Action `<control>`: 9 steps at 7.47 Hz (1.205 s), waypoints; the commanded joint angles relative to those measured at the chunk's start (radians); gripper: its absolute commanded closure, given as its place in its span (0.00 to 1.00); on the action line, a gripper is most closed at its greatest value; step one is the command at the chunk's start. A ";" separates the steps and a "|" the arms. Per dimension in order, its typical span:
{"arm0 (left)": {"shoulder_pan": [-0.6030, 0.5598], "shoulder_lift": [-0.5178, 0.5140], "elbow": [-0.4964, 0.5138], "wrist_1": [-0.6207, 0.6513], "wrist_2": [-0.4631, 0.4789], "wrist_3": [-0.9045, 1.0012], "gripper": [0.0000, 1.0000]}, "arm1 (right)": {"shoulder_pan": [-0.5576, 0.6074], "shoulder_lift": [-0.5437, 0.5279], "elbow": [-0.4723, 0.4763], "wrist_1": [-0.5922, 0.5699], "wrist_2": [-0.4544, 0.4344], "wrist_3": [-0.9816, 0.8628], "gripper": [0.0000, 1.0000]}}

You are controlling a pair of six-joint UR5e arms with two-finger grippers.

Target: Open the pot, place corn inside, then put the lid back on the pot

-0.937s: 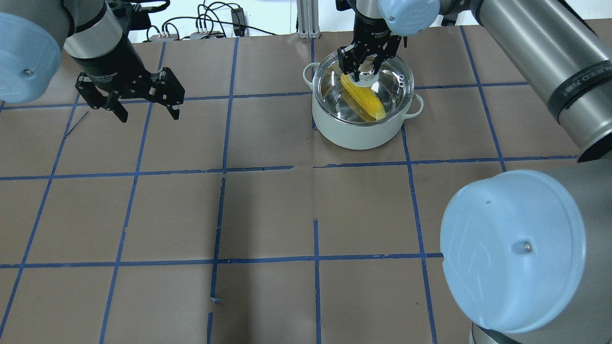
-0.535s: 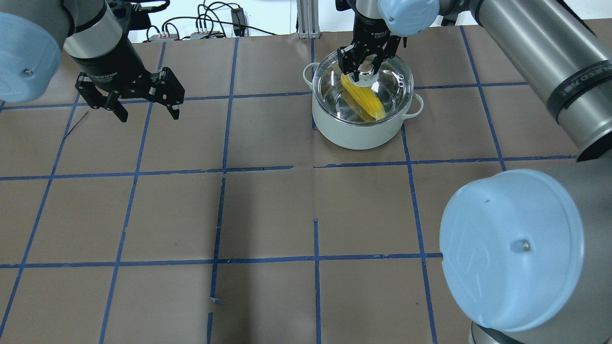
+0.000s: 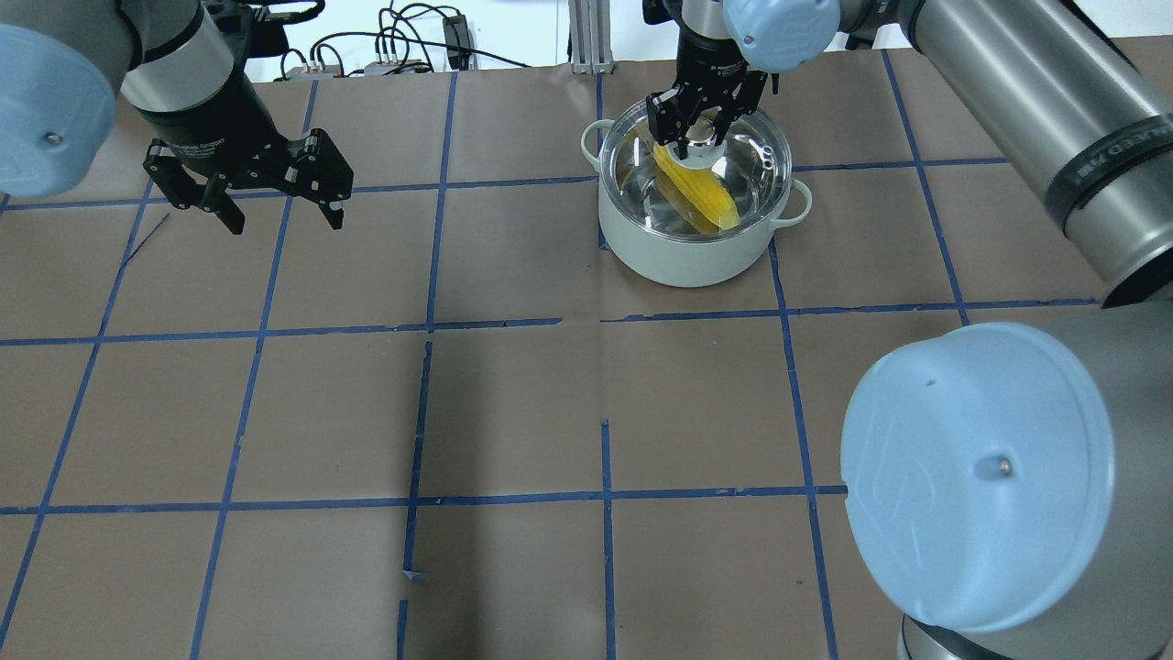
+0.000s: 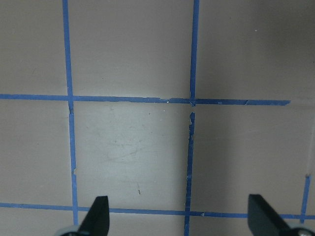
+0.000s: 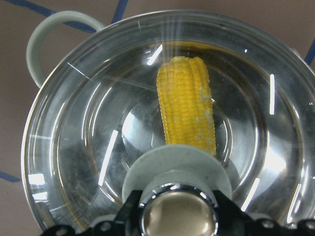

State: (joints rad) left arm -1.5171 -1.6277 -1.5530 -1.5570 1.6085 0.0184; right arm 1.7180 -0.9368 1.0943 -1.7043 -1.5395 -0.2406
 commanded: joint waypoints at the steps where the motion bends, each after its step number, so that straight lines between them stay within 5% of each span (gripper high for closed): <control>1: 0.000 0.000 0.001 0.000 0.001 0.000 0.00 | 0.000 0.001 0.004 -0.043 -0.002 0.009 0.00; 5: 0.000 -0.001 -0.001 0.014 0.001 0.000 0.00 | 0.002 -0.078 0.036 0.013 -0.008 0.012 0.00; 6: 0.000 0.000 -0.002 0.014 0.001 0.000 0.00 | -0.005 -0.145 0.114 0.061 -0.016 0.001 0.00; 9: 0.000 -0.001 -0.002 0.014 0.002 0.000 0.00 | -0.055 -0.405 0.413 -0.038 -0.025 0.001 0.00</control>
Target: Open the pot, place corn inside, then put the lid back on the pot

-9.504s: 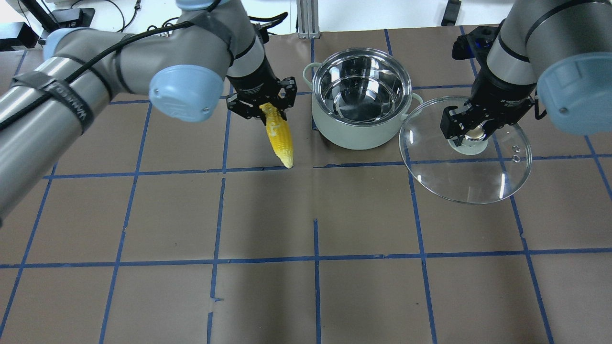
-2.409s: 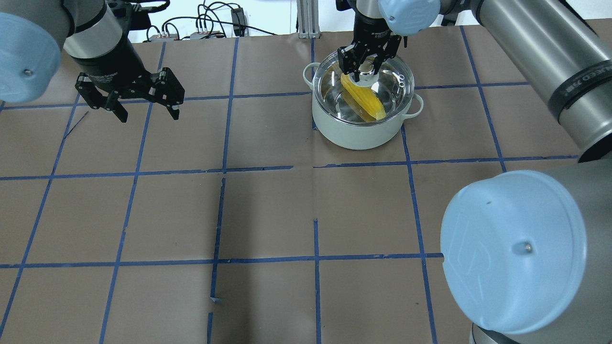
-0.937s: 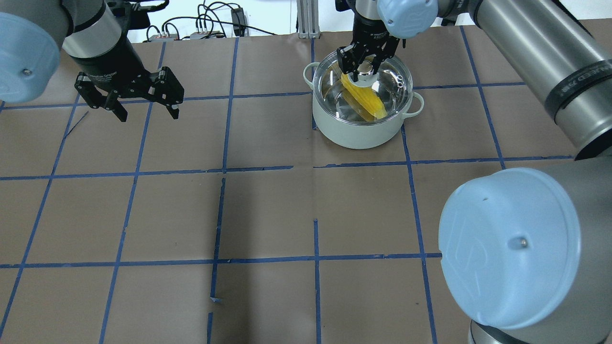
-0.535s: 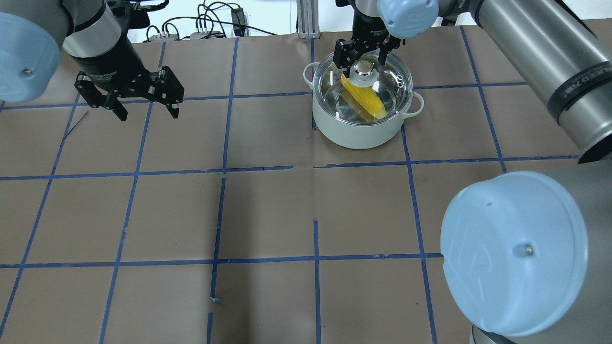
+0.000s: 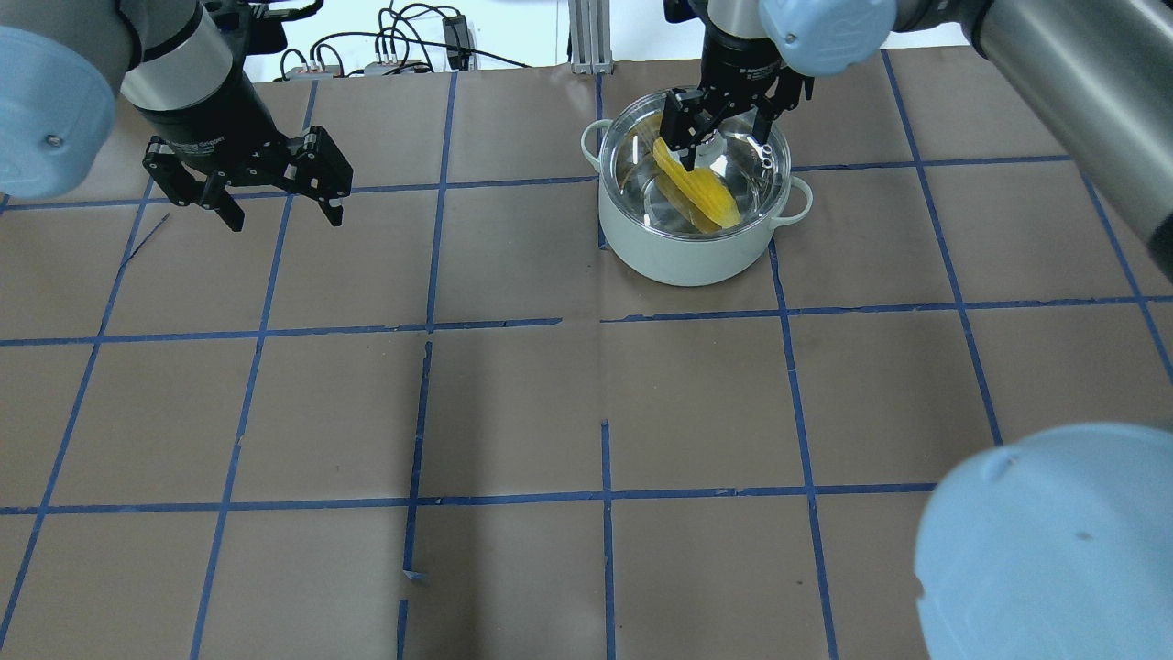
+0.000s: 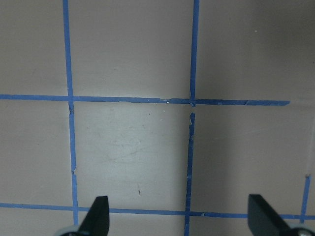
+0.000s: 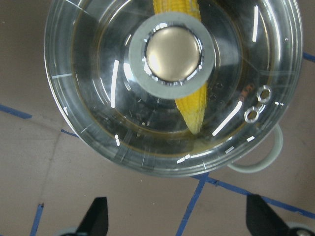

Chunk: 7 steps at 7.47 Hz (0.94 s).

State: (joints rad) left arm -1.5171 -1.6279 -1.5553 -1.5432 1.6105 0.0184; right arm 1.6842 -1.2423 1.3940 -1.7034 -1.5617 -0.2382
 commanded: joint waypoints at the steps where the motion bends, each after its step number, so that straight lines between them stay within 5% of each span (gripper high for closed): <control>1: 0.000 -0.003 0.000 0.000 0.003 0.000 0.00 | -0.044 -0.197 0.167 -0.026 -0.003 -0.003 0.00; 4: 0.000 -0.010 -0.002 0.000 0.003 0.000 0.00 | -0.115 -0.327 0.189 0.025 -0.037 -0.085 0.00; 7: 0.000 -0.003 0.000 0.002 0.003 0.000 0.00 | -0.110 -0.325 0.201 0.016 -0.023 -0.092 0.00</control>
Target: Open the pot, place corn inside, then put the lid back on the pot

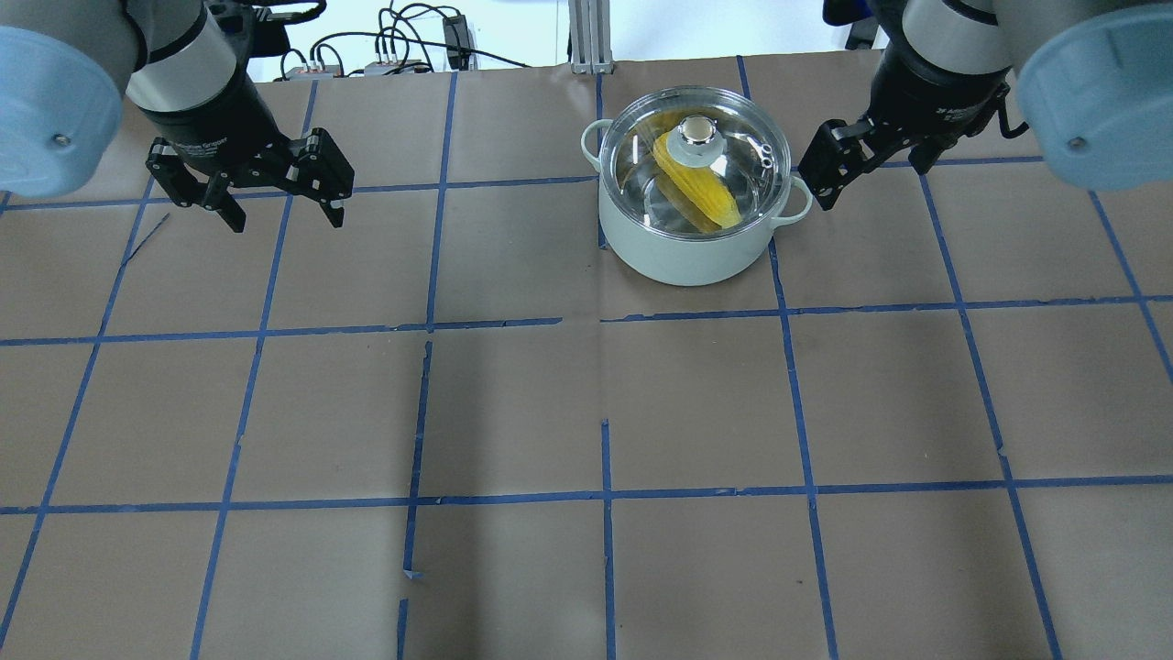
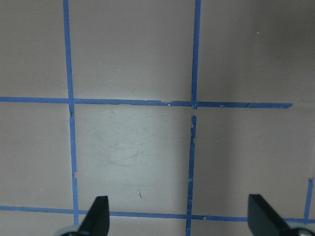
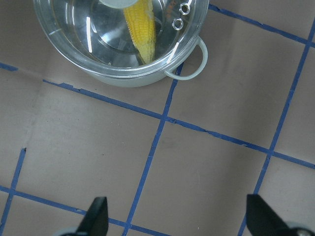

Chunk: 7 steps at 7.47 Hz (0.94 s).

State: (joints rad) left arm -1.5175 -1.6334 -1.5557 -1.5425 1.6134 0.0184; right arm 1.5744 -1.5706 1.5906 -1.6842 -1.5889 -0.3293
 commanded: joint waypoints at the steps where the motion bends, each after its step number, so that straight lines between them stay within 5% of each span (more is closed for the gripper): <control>1: 0.000 0.003 0.000 0.001 -0.001 0.000 0.00 | -0.001 0.001 0.005 -0.011 0.006 0.006 0.00; 7: 0.000 0.001 0.000 0.001 -0.001 0.000 0.00 | 0.009 0.006 0.008 -0.012 0.052 0.015 0.00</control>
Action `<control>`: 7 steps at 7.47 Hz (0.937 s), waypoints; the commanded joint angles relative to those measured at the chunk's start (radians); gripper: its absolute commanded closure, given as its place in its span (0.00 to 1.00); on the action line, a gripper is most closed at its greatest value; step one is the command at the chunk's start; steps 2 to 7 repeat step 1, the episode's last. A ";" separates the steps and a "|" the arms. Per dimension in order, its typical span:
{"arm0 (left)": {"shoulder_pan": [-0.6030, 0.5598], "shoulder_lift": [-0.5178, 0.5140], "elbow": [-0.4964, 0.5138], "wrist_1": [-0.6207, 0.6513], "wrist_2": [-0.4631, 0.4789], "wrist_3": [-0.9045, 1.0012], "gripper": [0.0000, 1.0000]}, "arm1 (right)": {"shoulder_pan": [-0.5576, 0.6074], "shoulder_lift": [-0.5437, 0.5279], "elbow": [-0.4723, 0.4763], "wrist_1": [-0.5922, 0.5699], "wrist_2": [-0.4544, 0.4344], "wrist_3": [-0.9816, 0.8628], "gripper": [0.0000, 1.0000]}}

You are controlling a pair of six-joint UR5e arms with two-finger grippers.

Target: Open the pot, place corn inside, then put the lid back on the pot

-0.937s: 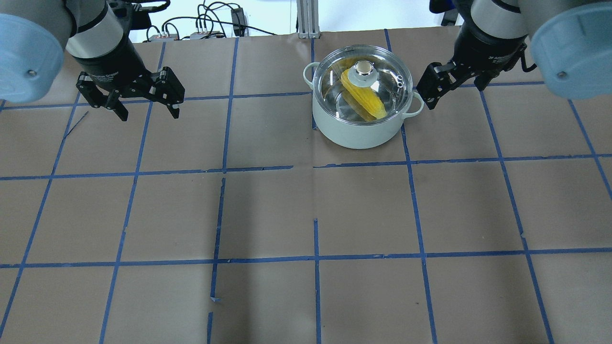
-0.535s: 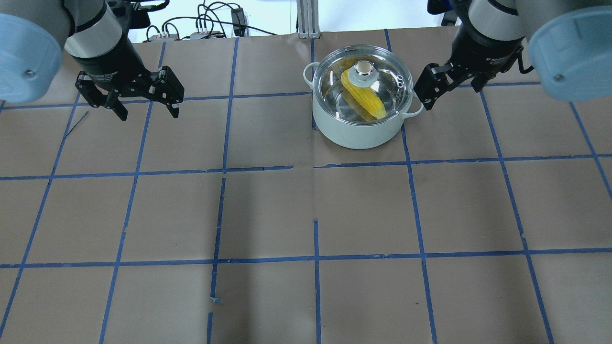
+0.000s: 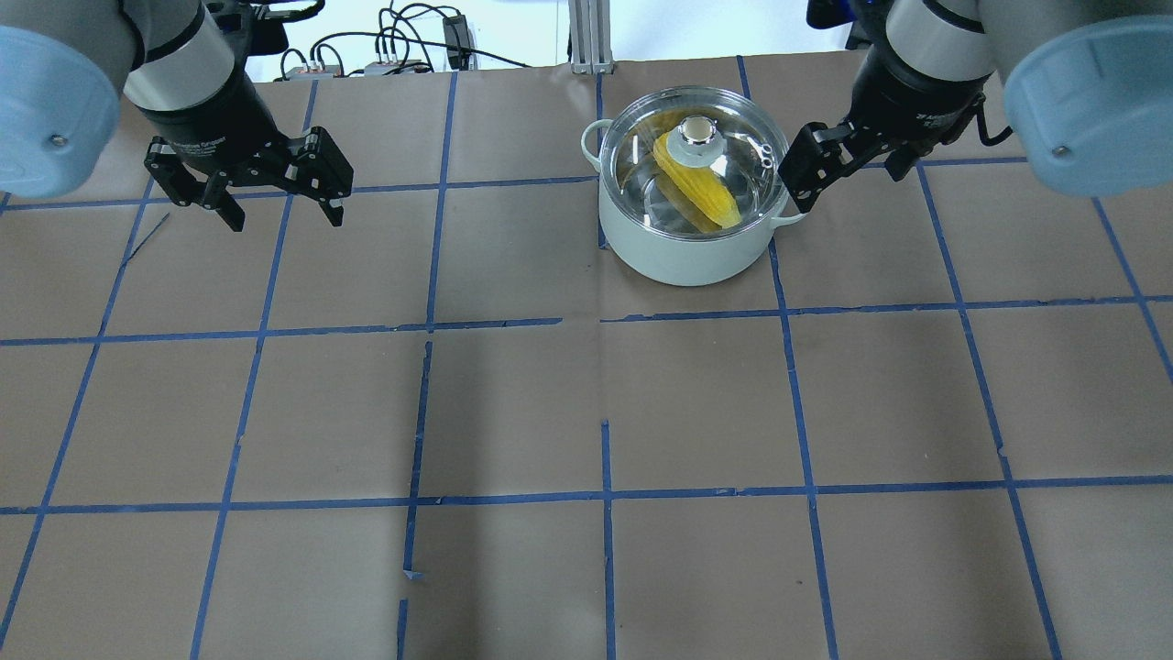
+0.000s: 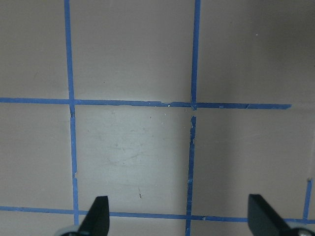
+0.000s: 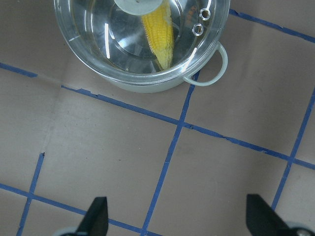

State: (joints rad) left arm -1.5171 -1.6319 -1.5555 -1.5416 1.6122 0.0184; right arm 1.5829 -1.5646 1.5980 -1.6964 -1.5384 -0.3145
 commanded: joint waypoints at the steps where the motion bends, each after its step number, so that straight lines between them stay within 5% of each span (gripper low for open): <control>1: 0.000 0.001 0.000 0.000 0.001 0.000 0.00 | 0.002 -0.002 0.000 0.001 0.003 0.002 0.00; 7: 0.000 0.001 0.000 0.000 0.001 0.000 0.00 | 0.002 -0.002 0.000 0.001 0.003 0.002 0.00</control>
